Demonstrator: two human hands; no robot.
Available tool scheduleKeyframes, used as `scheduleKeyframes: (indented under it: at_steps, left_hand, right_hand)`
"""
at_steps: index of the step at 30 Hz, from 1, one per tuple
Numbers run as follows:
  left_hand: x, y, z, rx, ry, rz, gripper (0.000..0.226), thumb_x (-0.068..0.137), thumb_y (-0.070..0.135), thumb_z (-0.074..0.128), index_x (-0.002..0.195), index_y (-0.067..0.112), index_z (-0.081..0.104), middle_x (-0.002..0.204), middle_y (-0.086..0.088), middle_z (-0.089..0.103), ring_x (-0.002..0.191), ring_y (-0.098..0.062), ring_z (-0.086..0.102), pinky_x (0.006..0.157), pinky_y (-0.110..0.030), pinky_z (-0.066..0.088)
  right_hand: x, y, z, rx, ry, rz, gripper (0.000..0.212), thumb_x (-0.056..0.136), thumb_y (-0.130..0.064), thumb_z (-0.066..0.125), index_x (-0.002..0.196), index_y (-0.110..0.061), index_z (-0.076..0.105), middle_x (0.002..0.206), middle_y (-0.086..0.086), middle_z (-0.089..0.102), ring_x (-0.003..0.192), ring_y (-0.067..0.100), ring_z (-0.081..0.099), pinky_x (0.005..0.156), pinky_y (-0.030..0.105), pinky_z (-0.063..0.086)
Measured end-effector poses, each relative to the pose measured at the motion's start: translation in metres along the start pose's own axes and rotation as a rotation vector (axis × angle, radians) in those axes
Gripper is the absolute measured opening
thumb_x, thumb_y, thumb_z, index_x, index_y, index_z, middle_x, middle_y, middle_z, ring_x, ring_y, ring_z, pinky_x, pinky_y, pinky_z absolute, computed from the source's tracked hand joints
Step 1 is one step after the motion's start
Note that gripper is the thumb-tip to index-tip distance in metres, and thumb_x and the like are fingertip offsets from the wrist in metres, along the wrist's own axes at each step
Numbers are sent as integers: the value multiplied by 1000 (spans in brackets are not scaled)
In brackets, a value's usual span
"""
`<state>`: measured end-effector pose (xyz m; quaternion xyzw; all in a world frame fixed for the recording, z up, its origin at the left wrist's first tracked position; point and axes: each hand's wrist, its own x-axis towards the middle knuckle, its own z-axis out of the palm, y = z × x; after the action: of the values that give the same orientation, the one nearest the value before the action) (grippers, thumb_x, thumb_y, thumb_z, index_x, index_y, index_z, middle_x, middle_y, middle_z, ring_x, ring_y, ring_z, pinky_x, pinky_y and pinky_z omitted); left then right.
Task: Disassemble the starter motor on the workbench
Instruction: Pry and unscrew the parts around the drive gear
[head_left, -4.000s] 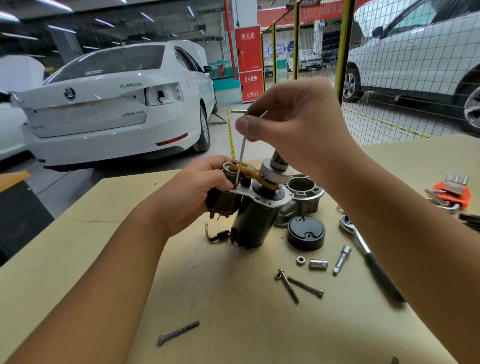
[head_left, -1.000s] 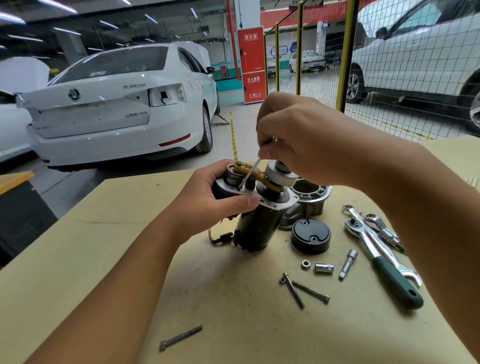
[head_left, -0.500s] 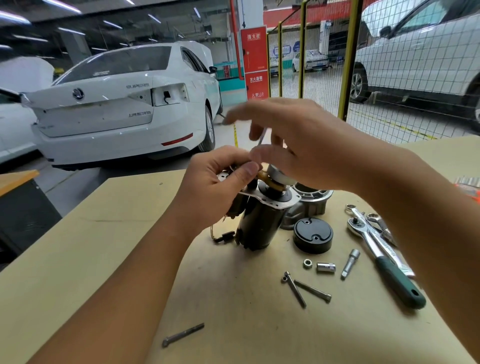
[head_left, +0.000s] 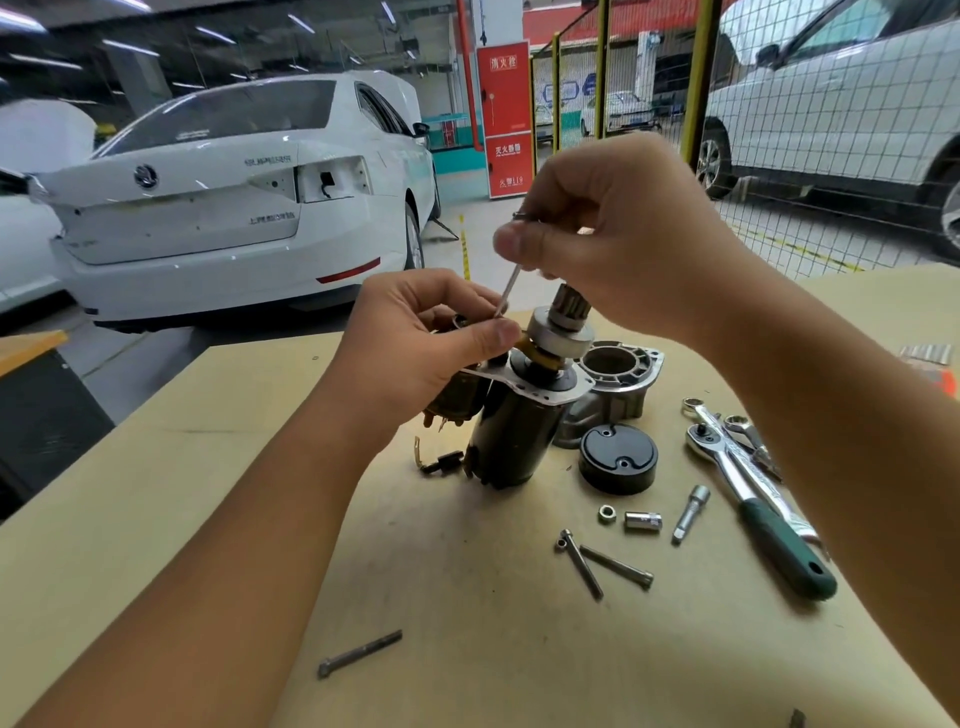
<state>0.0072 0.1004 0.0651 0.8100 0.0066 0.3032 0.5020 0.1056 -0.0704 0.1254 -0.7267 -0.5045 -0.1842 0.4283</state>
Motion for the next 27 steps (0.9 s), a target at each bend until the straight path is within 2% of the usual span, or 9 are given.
scheduleKeyframes:
  at_steps: [5, 9, 12, 14, 15, 18, 20, 23, 27]
  left_hand:
    - [0, 6, -6, 83, -95, 56, 14, 97, 27, 66, 104, 26, 79, 100, 9, 80, 104, -11, 74, 89, -20, 56]
    - [1, 11, -5, 155, -55, 102, 13, 96, 15, 70, 102, 23, 79, 105, 6, 79, 104, -18, 73, 100, -45, 57]
    - [1, 14, -5, 138, 15, 83, 8, 90, 16, 77, 96, 19, 81, 105, 2, 78, 103, -19, 73, 100, -51, 56]
    - [0, 15, -6, 131, 35, 75, 6, 89, 17, 79, 93, 20, 81, 102, 3, 79, 102, -20, 73, 99, -52, 56]
    - [-1, 15, -5, 128, 39, 74, 6, 88, 17, 79, 92, 22, 81, 101, 4, 79, 100, -20, 73, 99, -52, 57]
    - [-2, 16, -2, 120, 43, 77, 7, 82, 24, 82, 89, 25, 81, 98, 6, 79, 95, -18, 74, 96, -51, 59]
    - [-3, 16, -2, 120, 47, 83, 10, 77, 32, 81, 86, 28, 80, 97, 9, 79, 94, -16, 75, 94, -49, 60]
    - [-2, 13, -4, 85, 52, 87, 11, 72, 35, 84, 81, 31, 80, 95, 8, 79, 90, -17, 76, 88, -42, 62]
    - [-1, 9, -4, 84, 60, 74, 15, 69, 36, 87, 81, 29, 79, 89, 2, 80, 83, -18, 77, 78, -35, 64]
  right_hand:
    - [-1, -3, 4, 14, 22, -36, 23, 88, -29, 79, 91, -6, 77, 81, 2, 74, 72, 14, 69, 69, 32, 57]
    - [0, -2, 5, -12, 12, -40, 28, 89, -36, 77, 91, -8, 77, 79, 1, 71, 68, 9, 63, 66, 29, 54]
    - [0, 1, 4, -3, 23, -7, 33, 86, -42, 78, 87, -8, 76, 72, -2, 66, 58, 3, 51, 56, 25, 44]
    - [-1, 1, 2, 28, 27, 10, 35, 87, -42, 77, 84, -8, 75, 67, -2, 63, 54, 3, 49, 53, 24, 42]
    - [-1, 1, 3, 42, 26, 16, 35, 89, -42, 75, 84, -7, 75, 68, 1, 65, 56, 7, 55, 54, 30, 47]
    - [-1, 0, 7, 128, 69, 53, 31, 91, -40, 74, 101, -12, 73, 87, 3, 73, 75, 17, 70, 70, 44, 60]
    - [-2, -1, 9, 139, 135, 108, 37, 85, -45, 78, 106, -18, 66, 96, -1, 71, 82, 14, 71, 75, 42, 60]
    - [-2, -3, 10, 62, 134, 133, 36, 83, -48, 80, 90, -13, 72, 81, -3, 70, 73, 11, 67, 69, 42, 59]
    - [-1, -6, 12, 100, 84, 103, 13, 88, -32, 79, 89, -19, 77, 74, -15, 68, 63, 1, 63, 63, 28, 56]
